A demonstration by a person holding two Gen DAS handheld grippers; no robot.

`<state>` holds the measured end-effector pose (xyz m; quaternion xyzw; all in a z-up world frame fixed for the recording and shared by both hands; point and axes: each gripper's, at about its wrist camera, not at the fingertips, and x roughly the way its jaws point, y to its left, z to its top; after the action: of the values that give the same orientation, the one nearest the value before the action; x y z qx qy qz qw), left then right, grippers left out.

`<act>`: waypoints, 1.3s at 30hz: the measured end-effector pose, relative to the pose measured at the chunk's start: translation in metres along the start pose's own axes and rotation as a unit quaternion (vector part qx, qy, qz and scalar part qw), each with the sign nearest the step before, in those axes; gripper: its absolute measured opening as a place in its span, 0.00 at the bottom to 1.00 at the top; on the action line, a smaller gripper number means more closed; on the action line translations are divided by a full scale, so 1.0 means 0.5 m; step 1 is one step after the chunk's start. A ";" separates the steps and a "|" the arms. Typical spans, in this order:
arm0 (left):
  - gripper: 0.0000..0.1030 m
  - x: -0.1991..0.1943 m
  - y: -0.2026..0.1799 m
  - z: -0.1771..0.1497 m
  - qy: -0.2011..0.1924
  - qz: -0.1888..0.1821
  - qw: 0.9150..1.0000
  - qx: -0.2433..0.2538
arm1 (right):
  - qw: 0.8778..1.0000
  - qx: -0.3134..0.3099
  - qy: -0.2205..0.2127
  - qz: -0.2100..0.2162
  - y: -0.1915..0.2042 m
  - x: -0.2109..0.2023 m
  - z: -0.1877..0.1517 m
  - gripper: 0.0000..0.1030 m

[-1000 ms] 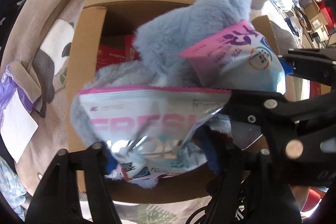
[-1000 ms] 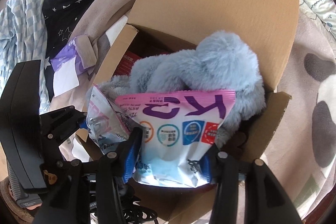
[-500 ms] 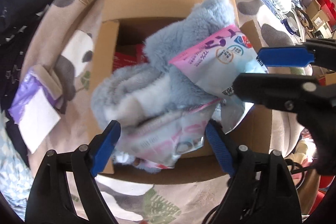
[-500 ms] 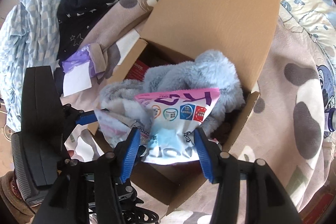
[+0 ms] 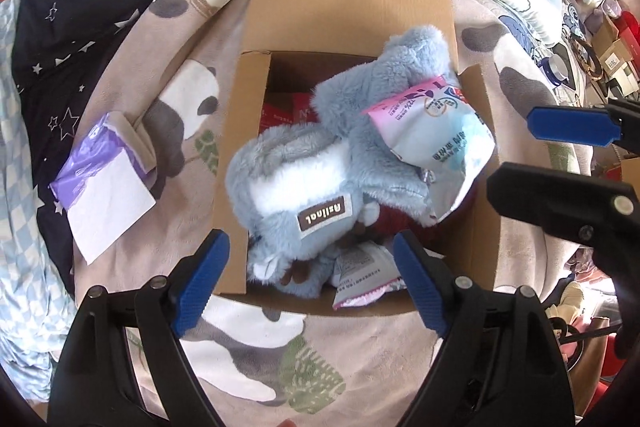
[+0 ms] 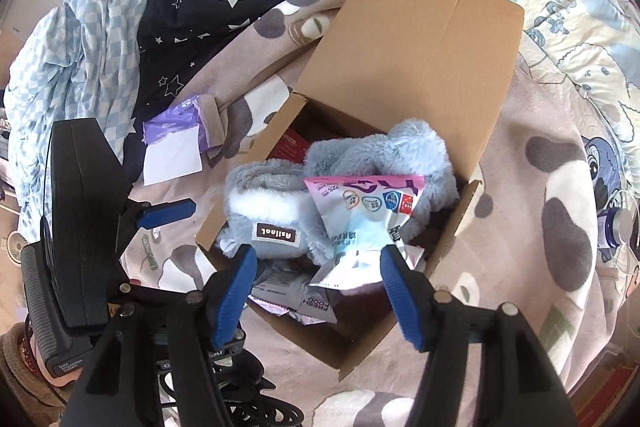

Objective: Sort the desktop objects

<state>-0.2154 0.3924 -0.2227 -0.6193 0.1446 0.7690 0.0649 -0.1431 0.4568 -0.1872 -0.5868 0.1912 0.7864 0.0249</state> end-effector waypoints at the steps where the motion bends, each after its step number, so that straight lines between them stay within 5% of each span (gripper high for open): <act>1: 0.81 -0.005 0.000 -0.003 -0.001 0.001 1.000 0.000 | 1.000 0.001 -0.003 -0.001 0.001 -0.006 -0.004 0.68; 6: 0.81 -0.031 -0.006 -0.019 0.001 0.015 1.000 0.002 | 1.000 -0.002 -0.016 -0.012 0.012 -0.036 -0.018 0.83; 16: 0.81 -0.085 -0.026 -0.073 0.010 -0.001 1.000 0.002 | 0.999 0.004 -0.029 -0.033 0.032 -0.097 -0.073 0.89; 39: 0.81 -0.388 -0.024 -0.233 -0.035 0.013 0.999 -0.038 | 0.997 0.014 -0.067 -0.038 0.149 -0.356 -0.242 0.90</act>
<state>-0.0596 0.3838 -0.0581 -0.5917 0.1216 0.7961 0.0363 0.0031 0.3806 -0.0298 -0.5391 0.1781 0.8197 0.0756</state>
